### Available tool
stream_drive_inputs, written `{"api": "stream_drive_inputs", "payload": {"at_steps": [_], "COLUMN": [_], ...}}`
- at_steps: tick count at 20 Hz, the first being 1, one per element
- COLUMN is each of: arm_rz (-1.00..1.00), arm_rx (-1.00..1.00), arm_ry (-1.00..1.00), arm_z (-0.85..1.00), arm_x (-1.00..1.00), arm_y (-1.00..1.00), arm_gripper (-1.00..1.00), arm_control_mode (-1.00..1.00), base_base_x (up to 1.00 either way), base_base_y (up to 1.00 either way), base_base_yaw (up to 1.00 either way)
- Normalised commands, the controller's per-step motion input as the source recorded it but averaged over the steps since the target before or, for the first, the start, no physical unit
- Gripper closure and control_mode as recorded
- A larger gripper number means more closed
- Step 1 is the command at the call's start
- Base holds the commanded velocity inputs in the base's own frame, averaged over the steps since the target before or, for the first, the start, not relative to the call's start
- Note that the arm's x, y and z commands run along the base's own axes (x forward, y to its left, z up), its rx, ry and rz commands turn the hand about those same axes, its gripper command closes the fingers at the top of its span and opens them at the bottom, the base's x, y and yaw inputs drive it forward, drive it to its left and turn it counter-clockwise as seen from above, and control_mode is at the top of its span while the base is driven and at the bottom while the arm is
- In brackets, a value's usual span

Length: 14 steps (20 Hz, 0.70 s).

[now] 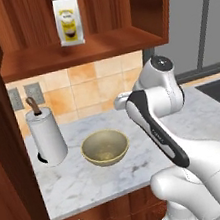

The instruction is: Pick the egg and butter from the fridge and place them by the bowl for mixing.

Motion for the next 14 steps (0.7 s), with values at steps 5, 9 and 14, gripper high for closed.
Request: {"api": "stream_drive_inputs", "payload": {"at_steps": [5, 9, 14], "arm_rz": [0.00, 0.00, 0.00], "arm_rx": [0.00, 0.00, 0.00], "arm_ry": [0.00, 0.00, 0.00], "arm_z": [0.00, 0.00, 0.00], "arm_x": [0.00, 0.00, 0.00], "arm_y": [0.00, 0.00, 0.00], "arm_gripper": [1.00, 1.00, 1.00], "arm_control_mode": [1.00, 1.00, 1.00], "base_base_x": [0.19, 0.00, 0.00], "base_base_y": [0.05, 0.00, -0.01], "base_base_yaw": [-0.02, 0.00, 0.00]}}
